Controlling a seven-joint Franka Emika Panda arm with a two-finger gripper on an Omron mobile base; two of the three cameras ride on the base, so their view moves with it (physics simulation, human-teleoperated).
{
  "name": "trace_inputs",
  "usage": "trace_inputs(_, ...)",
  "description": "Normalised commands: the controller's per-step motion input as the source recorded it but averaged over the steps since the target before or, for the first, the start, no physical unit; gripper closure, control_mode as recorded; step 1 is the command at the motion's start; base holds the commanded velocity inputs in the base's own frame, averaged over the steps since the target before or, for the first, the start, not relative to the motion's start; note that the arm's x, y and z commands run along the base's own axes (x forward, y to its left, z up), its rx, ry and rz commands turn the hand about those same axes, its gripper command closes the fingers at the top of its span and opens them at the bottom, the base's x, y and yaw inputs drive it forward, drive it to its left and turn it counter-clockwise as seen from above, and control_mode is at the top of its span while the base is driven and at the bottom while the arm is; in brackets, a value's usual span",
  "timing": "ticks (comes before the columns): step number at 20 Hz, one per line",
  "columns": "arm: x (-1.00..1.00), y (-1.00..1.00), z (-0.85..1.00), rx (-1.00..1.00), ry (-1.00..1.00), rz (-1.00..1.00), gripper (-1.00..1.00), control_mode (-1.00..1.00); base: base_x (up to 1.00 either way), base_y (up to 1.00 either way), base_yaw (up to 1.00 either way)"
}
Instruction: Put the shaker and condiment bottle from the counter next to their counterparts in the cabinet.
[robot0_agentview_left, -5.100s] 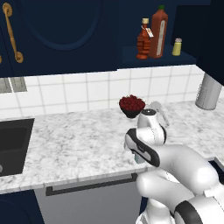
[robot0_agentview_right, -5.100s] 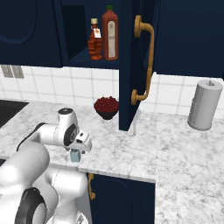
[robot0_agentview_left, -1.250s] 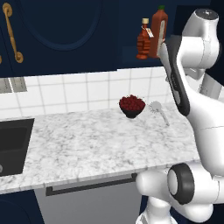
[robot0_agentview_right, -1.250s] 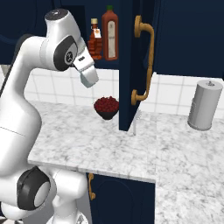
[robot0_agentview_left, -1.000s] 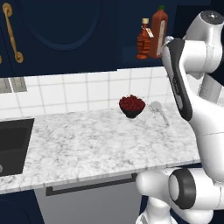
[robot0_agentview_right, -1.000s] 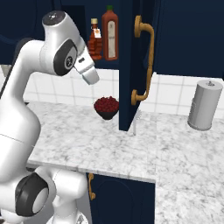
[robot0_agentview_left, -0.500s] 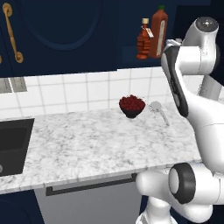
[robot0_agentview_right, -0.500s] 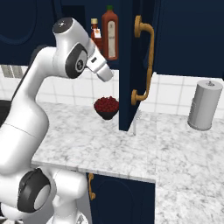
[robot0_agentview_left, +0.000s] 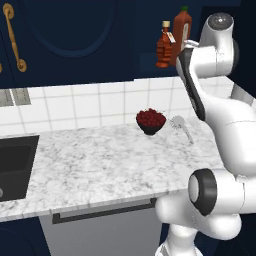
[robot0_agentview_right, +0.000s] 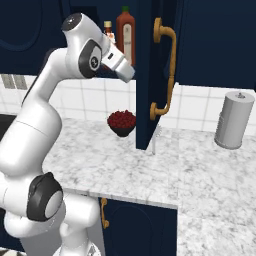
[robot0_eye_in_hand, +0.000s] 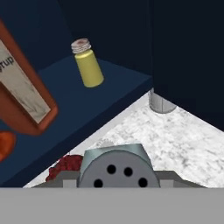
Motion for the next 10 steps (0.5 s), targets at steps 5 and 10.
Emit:
trace_inputs(5, 0.26, -0.12, 0.18, 0.09, 0.13, 0.0, 1.0, -1.0, 0.0, 0.0, 0.0)
trace_inputs(10, 0.15, 0.0, 0.0, 0.01, 0.07, 0.0, 1.0, -1.0, 0.0, 0.0, 0.0)
